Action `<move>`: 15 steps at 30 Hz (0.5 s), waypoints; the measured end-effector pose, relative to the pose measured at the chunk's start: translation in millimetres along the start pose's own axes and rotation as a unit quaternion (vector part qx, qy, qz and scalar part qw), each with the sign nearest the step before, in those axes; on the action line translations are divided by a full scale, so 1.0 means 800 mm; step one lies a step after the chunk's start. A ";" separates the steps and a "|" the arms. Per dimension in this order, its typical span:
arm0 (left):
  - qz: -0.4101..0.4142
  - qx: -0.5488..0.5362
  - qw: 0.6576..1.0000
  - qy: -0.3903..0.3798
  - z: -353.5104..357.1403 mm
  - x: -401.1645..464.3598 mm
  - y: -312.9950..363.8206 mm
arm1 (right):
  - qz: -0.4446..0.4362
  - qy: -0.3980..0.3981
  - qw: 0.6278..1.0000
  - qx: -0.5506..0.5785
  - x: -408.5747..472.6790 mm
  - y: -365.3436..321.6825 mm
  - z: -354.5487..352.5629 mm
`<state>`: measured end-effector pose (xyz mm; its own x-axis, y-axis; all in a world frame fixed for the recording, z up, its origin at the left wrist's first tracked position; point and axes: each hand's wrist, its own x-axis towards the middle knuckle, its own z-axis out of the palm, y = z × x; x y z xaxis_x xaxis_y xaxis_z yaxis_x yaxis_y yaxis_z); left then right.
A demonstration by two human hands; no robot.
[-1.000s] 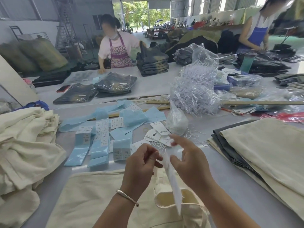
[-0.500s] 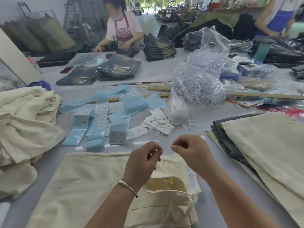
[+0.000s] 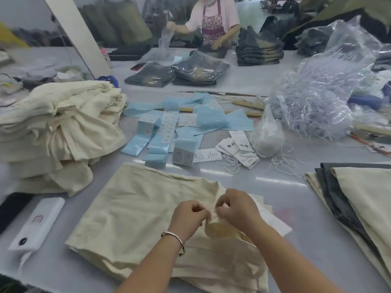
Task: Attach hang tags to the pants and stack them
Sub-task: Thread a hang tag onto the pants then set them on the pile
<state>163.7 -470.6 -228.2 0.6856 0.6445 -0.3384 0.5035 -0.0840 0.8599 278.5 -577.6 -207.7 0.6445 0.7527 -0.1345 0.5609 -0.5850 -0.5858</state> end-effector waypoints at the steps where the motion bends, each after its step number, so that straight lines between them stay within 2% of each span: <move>1: -0.015 0.010 1.000 -0.005 0.000 -0.001 0.000 | -0.003 -0.006 1.000 0.003 0.001 0.001 0.001; 6: -0.107 -0.004 0.992 -0.067 0.000 -0.004 -0.002 | -0.038 -0.041 0.997 0.053 0.000 -0.001 0.003; 11: -0.133 -0.178 0.974 -0.036 0.003 -0.004 -0.004 | -0.056 -0.069 0.996 0.026 -0.002 -0.003 0.006; 15: -0.119 -0.257 0.957 -0.058 0.006 -0.008 -0.006 | -0.083 -0.073 0.992 -0.053 0.000 -0.003 0.004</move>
<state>159.1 -477.8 -232.2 0.6529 0.5071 -0.5627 0.3476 0.4594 0.8174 275.3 -575.2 -208.9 0.4608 0.8723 -0.1633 0.7094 -0.4726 -0.5229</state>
